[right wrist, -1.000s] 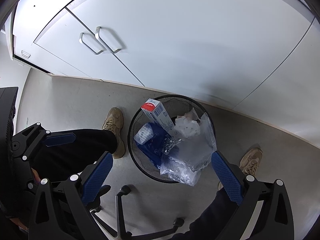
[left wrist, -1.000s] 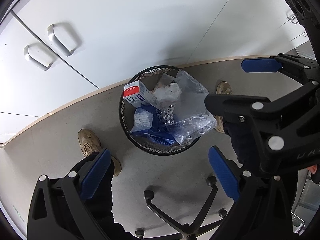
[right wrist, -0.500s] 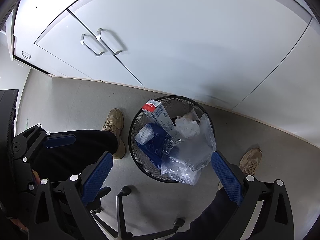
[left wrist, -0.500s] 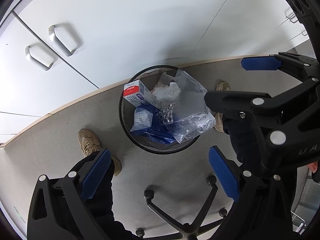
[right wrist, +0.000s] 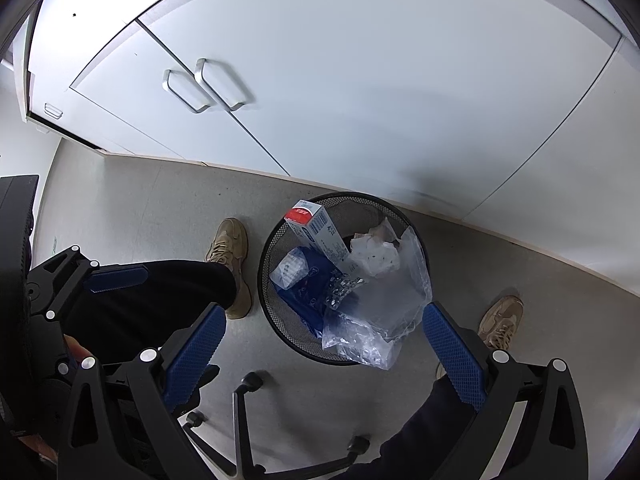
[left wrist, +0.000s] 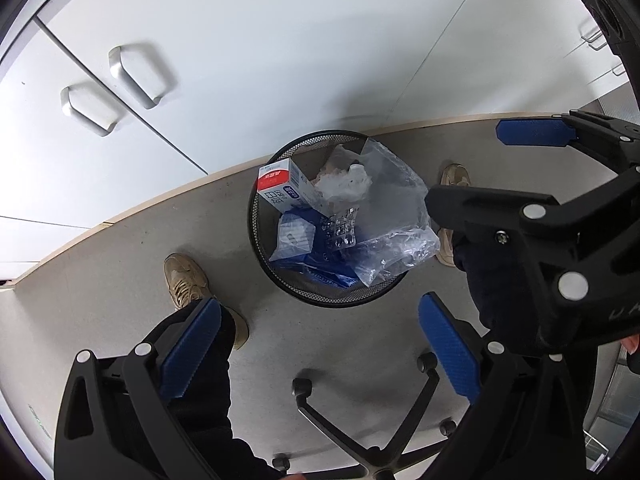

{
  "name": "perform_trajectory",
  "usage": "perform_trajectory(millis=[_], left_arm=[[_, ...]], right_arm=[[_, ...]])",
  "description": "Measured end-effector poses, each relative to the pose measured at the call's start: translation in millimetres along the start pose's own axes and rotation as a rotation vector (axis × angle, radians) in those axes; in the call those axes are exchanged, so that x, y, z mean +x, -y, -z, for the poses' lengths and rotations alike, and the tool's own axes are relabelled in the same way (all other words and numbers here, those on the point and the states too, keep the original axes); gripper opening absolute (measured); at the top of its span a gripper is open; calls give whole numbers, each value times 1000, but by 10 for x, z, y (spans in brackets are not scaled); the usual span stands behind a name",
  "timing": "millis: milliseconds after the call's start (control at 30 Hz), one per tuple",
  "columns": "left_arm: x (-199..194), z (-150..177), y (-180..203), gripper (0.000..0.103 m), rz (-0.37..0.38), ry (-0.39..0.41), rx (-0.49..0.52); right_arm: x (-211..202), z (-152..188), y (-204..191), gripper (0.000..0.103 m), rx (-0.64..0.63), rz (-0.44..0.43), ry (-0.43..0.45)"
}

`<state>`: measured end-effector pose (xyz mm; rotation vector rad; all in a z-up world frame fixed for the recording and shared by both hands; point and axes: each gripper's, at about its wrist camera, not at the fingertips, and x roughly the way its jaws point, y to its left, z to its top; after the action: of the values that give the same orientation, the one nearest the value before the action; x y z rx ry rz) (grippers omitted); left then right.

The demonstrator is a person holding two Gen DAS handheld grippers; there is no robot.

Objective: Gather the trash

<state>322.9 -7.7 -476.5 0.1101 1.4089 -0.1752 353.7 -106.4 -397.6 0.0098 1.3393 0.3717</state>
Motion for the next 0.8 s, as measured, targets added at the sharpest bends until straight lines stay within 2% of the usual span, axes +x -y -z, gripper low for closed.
perform_trajectory(millis=[800], left_arm=[[24, 15, 30, 98, 15, -15, -4]], right_arm=[[-17, 18, -25, 99, 2, 20, 4]])
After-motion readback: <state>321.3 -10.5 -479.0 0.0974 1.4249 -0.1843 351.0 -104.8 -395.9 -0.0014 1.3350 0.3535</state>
